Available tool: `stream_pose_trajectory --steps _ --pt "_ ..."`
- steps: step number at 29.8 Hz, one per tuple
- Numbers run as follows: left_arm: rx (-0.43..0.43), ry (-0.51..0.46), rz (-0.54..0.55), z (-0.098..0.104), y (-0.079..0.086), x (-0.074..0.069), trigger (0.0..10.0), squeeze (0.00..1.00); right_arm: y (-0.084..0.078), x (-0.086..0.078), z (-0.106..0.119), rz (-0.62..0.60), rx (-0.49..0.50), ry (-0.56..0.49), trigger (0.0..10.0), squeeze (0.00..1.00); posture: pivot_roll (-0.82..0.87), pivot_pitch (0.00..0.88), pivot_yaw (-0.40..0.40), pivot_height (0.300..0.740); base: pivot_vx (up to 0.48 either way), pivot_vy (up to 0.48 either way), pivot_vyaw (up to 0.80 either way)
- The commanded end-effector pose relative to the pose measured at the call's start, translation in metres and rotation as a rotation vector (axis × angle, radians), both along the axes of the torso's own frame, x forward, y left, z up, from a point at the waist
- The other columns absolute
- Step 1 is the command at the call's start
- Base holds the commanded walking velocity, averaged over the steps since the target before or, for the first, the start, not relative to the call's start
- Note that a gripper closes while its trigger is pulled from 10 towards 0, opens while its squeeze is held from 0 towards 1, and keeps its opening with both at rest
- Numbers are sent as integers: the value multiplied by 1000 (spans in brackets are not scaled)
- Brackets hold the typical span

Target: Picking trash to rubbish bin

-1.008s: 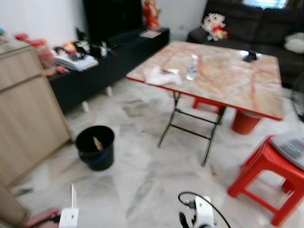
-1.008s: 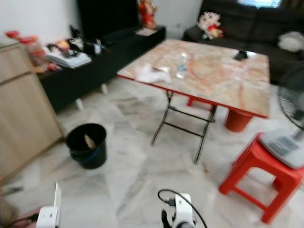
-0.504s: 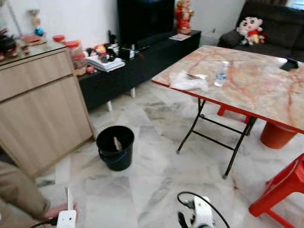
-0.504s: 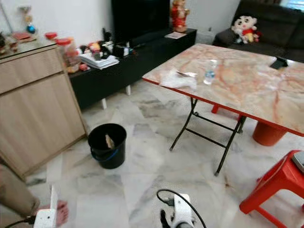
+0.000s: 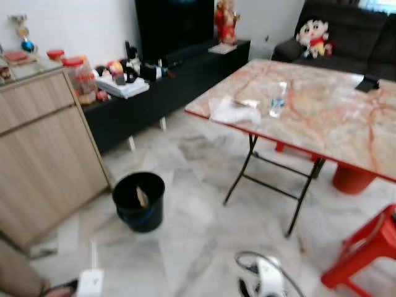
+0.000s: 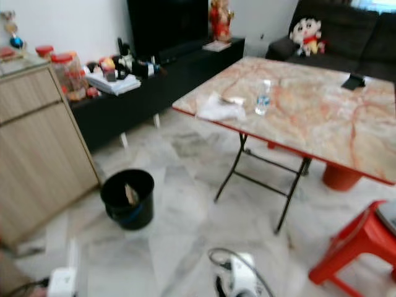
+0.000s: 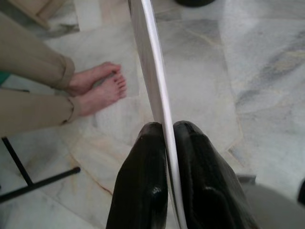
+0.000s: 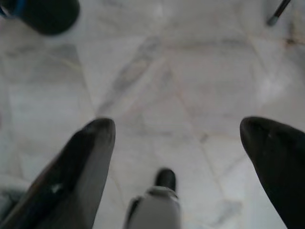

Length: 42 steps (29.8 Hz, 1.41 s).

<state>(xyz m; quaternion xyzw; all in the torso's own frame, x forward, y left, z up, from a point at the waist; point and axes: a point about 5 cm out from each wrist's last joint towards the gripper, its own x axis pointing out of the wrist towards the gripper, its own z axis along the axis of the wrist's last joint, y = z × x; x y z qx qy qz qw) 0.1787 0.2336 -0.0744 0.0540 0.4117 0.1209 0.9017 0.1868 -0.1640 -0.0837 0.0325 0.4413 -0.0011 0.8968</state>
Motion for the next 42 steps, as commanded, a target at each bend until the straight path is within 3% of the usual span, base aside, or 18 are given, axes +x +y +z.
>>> stream_pose_trajectory --steps 1,11,23,42 --pt "32 10 12 2 12 -2 10000 0 16 11 5 21 38 -33 10000 0 25 0 1 740 319 0 0" --pt "33 8 13 2 11 -2 10000 0 17 11 5 32 35 -32 10000 0 28 0 -1 740 315 0 0" --pt "31 11 17 1 11 -3 10000 0 18 10 5 40 37 -31 10000 0 29 0 -3 740 315 0 726" --pt "33 13 15 2 12 -3 10000 0 20 11 5 22 58 -32 10000 0 28 0 2 740 315 0 0"
